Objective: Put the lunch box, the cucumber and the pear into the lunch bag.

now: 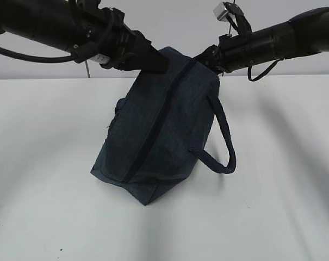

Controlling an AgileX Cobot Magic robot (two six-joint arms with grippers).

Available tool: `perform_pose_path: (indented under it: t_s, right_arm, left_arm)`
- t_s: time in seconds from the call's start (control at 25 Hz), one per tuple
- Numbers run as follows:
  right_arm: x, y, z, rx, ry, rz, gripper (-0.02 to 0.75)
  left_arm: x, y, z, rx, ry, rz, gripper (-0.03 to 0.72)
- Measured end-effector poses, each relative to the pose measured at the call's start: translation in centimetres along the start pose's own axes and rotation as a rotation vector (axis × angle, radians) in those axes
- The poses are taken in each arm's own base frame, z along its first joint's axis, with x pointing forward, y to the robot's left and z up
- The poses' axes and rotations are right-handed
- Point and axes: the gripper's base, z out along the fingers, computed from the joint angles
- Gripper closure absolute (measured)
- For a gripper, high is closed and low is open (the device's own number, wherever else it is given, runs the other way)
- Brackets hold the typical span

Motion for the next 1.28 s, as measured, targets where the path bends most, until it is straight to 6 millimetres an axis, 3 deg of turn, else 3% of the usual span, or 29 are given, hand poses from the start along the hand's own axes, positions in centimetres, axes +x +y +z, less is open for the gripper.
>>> perform_pose_path:
  t_s: [0.52, 0.6, 0.8, 1.0, 1.12, 1.28]
  right_arm:
    - [1.0, -0.4, 0.7, -0.027, 0.002, 0.036, 0.724]
    - [0.9, -0.7, 0.4, 0.005, 0.011, 0.022, 0.682]
    - [-0.7, -0.5, -1.0, 0.067, -0.008, -0.022, 0.456]
    - [-1.7, 0.6, -2.1, 0.096, 0.077, -0.082, 0.388]
    - [-2.0, 1.3, -2.5, 0.121, 0.156, -0.082, 0.381]
    - [-2.6, 2.4, -3.7, 0.147, 0.248, -0.058, 0.381]
  left_arm:
    - [0.3, 0.3, 0.5, 0.015, -0.005, -0.015, 0.668]
    - [0.6, 0.9, 1.2, 0.003, -0.009, -0.042, 0.669]
    - [1.4, 3.5, 3.2, -0.111, -0.041, -0.111, 0.669]
    - [2.1, 5.6, 4.4, -0.218, -0.07, -0.166, 0.667]
    - [2.2, 5.9, 4.5, -0.244, -0.074, -0.163, 0.605]
    - [1.7, 5.5, 3.8, -0.26, -0.069, -0.105, 0.394]
